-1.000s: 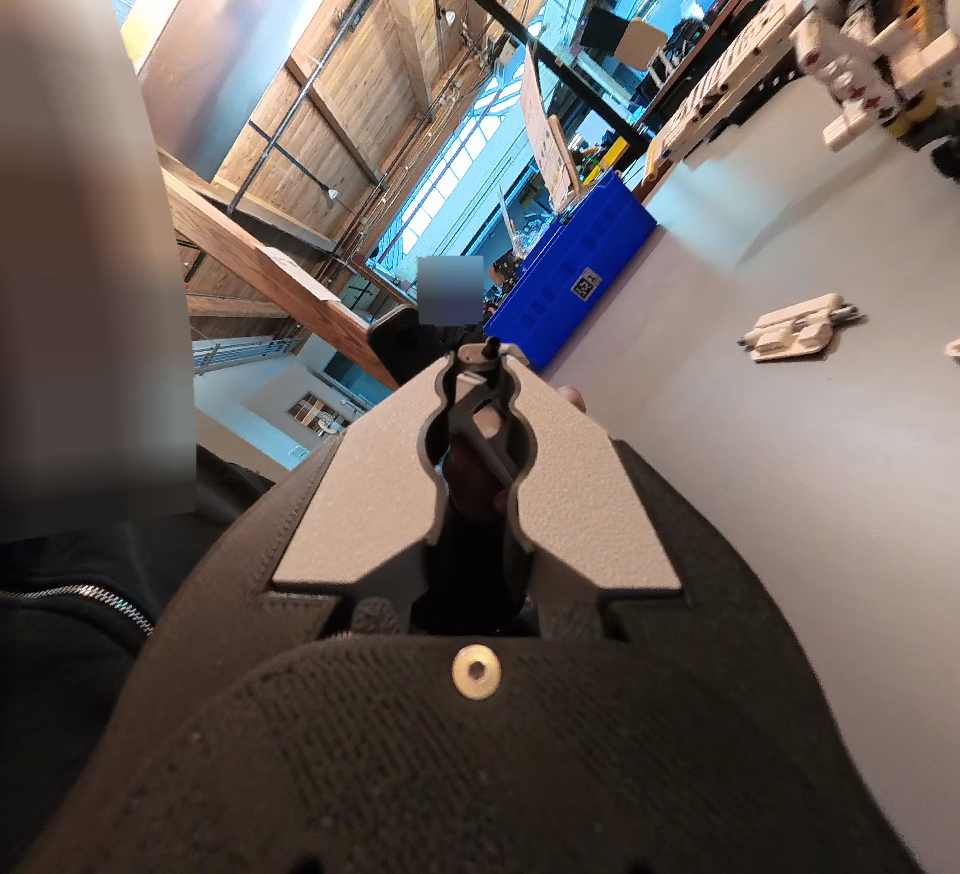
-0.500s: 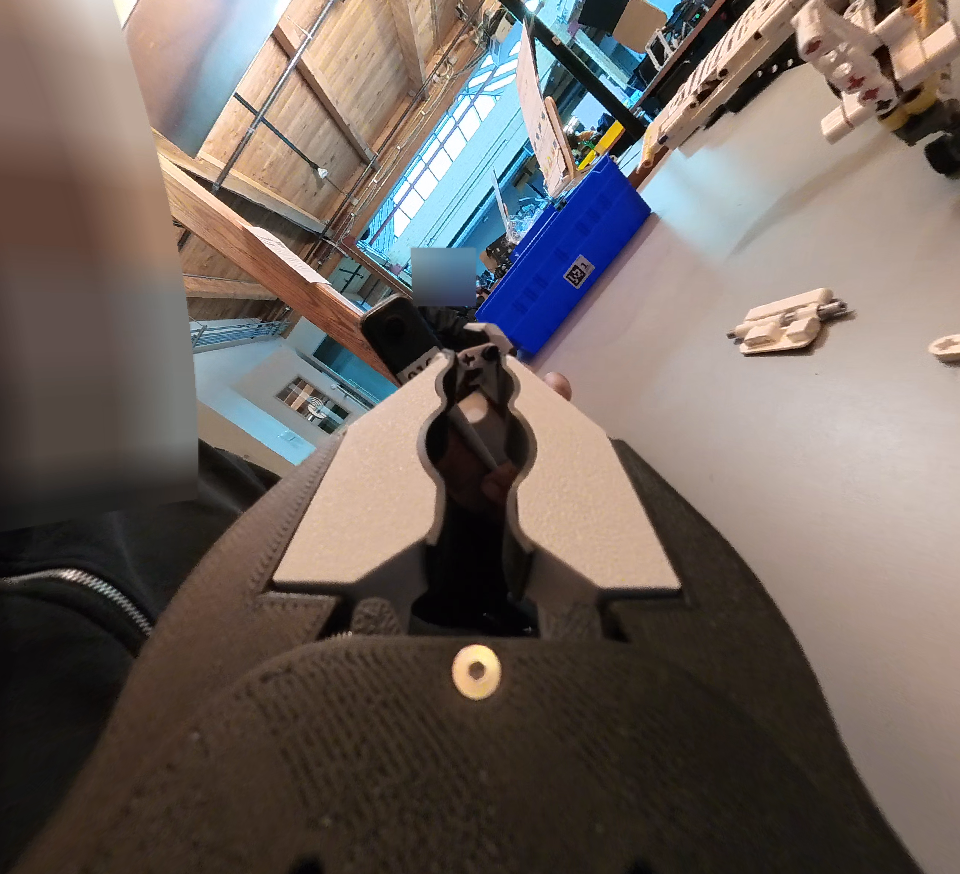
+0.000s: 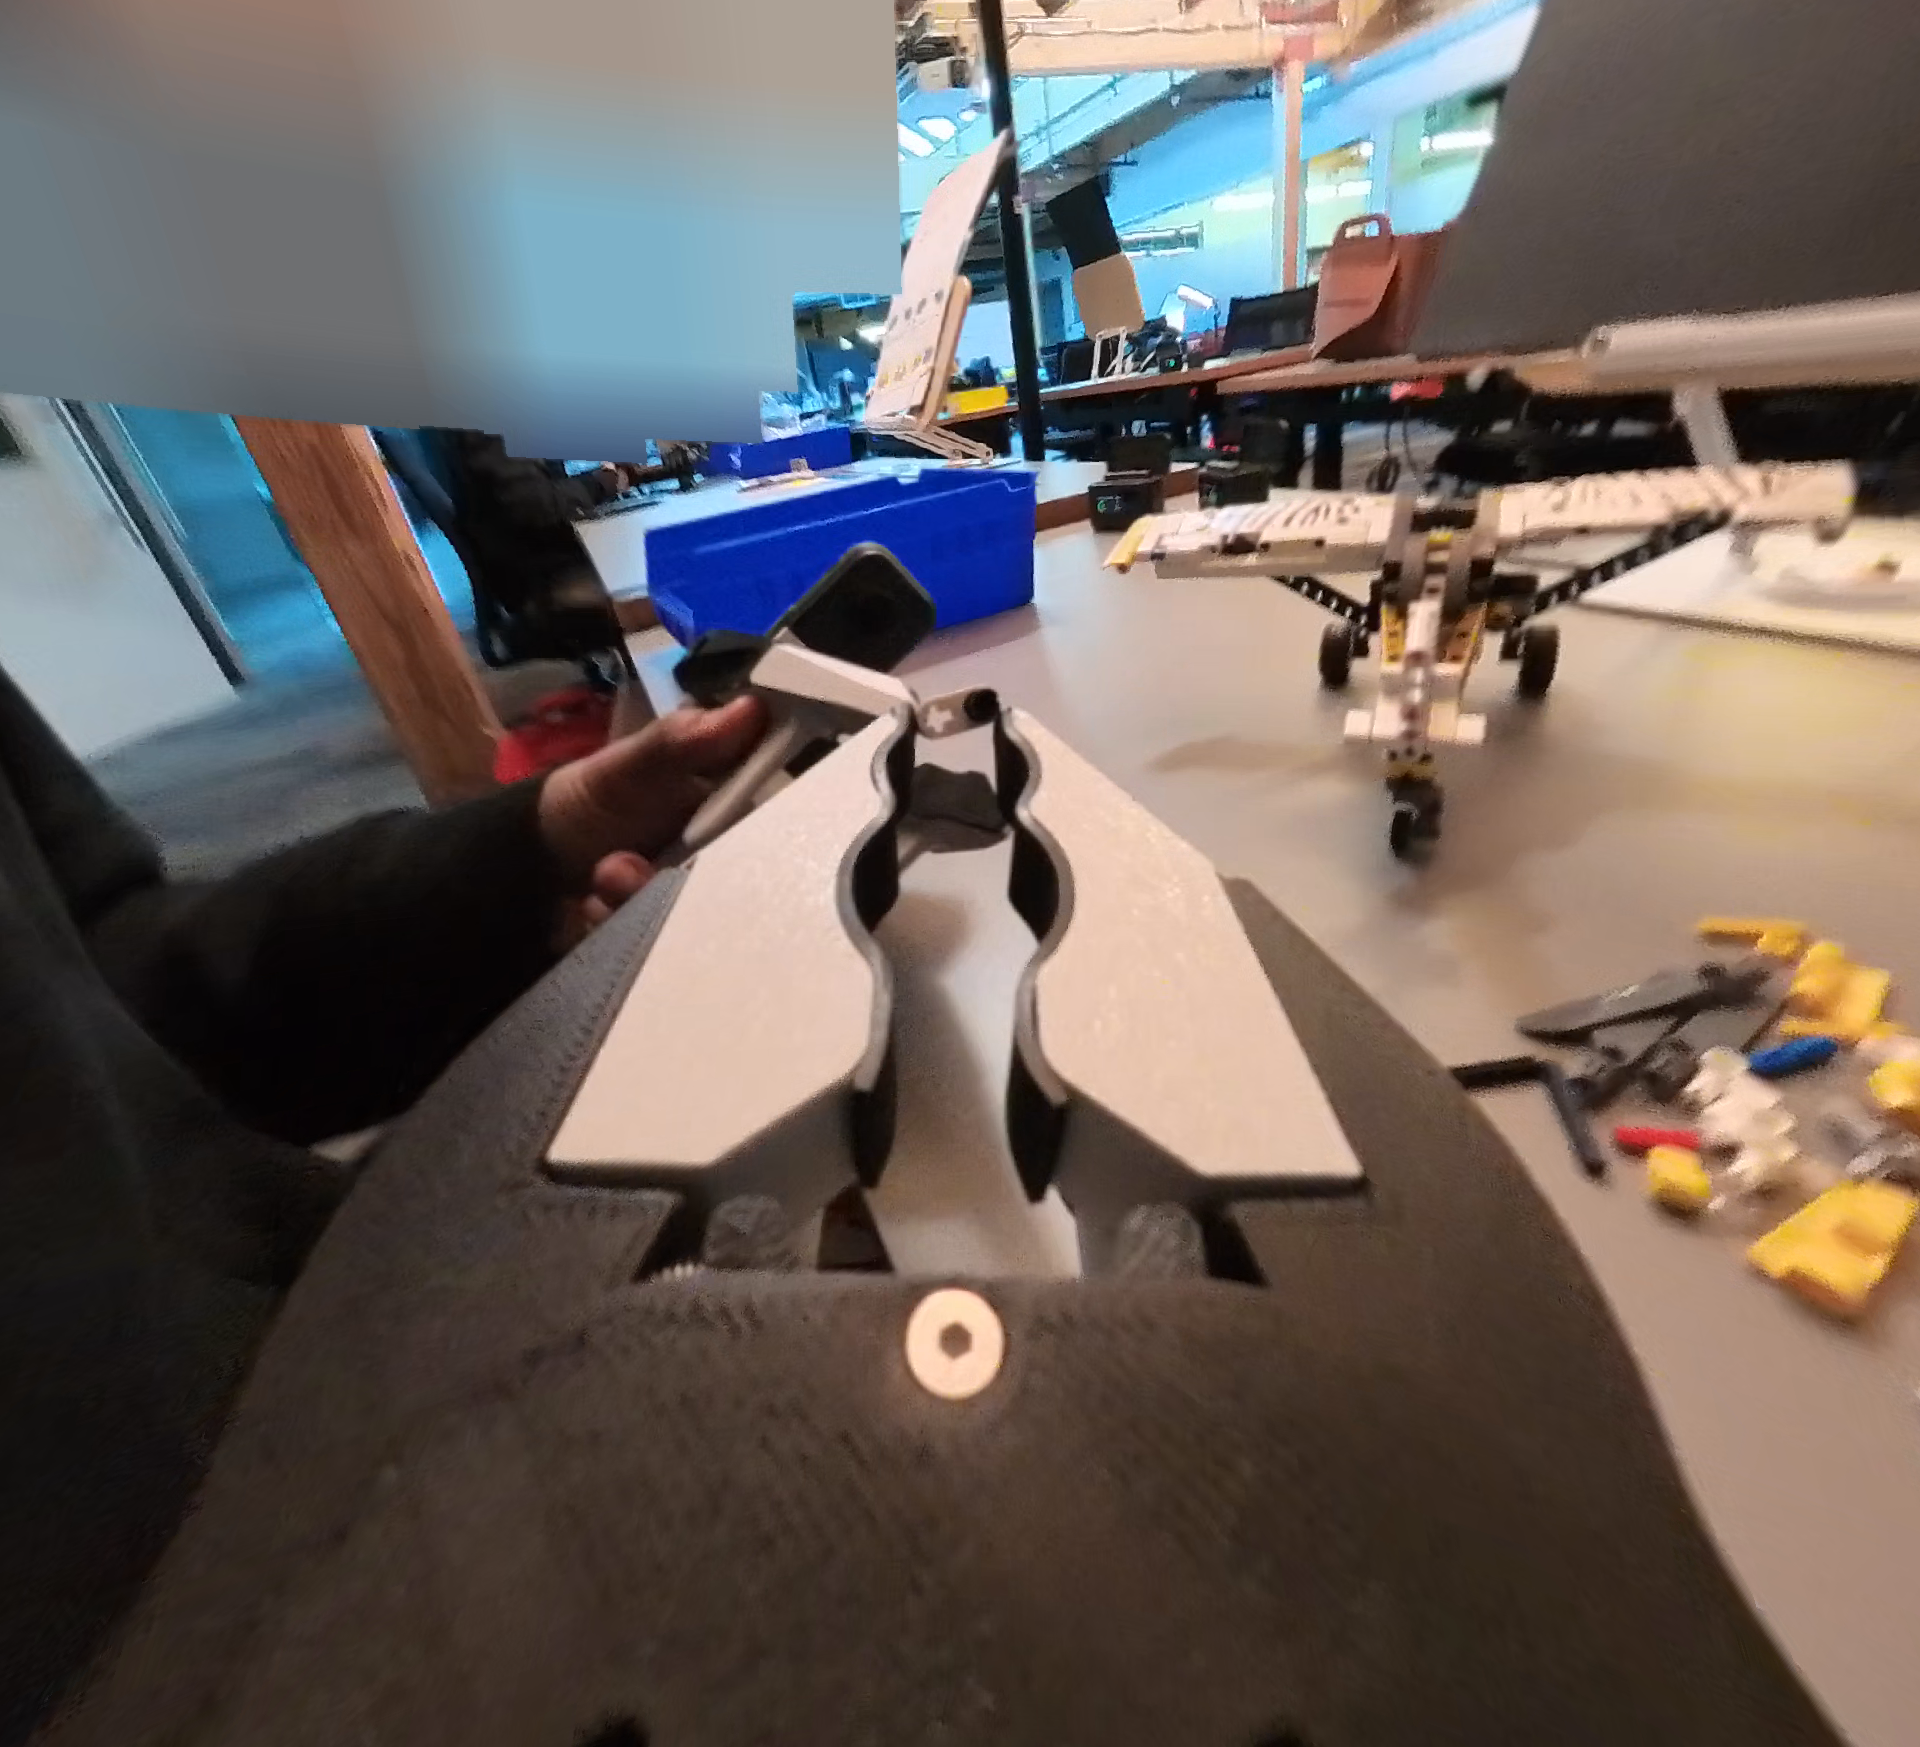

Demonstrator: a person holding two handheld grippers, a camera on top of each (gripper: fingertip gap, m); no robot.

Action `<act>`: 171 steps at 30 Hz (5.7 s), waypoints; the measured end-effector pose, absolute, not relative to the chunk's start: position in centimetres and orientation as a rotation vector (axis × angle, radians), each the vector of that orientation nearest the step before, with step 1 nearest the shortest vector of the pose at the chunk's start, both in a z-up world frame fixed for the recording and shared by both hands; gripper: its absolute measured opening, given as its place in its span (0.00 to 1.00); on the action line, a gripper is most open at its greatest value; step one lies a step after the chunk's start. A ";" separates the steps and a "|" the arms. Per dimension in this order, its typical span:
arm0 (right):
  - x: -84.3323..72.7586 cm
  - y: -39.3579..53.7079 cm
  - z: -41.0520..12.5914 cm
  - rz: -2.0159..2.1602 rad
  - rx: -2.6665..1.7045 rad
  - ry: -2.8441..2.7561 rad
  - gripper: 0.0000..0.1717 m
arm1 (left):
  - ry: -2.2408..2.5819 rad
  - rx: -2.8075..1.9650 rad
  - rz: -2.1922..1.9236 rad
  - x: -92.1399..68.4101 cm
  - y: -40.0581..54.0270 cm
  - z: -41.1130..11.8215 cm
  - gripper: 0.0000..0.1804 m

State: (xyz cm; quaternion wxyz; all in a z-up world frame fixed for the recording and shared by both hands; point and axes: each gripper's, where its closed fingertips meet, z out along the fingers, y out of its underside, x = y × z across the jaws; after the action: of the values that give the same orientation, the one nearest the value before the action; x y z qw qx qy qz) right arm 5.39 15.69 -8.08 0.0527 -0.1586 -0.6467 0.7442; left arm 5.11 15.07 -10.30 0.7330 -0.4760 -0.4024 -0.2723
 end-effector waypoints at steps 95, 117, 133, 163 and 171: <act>6.8 17.9 -8.5 1.924 -0.565 -2.371 0.03 | -0.684 -0.918 -0.818 7.6 16.3 -7.9 0.05; 7.1 29.7 -18.4 0.632 -1.271 -2.331 0.03 | -0.557 -0.930 -0.851 9.0 15.1 -7.8 0.05; 7.8 29.3 -18.9 0.624 -1.323 -2.093 0.03 | -0.569 -0.836 -0.885 8.2 13.6 -7.2 0.07; 3.3 31.4 -19.6 -0.164 -0.624 -3.002 0.03 | -0.601 -0.850 -0.880 7.9 13.9 -7.6 0.07; 2.2 31.3 -19.0 -0.219 -0.531 -3.011 0.03 | -0.589 -0.837 -0.903 7.9 13.8 -7.5 0.08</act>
State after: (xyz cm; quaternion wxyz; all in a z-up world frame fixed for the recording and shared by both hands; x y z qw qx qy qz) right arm 2.20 31.31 -18.98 0.0379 -0.1729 -0.9816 -0.0715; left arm 7.93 13.79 -7.49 0.7761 -0.3867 -0.2722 -0.4171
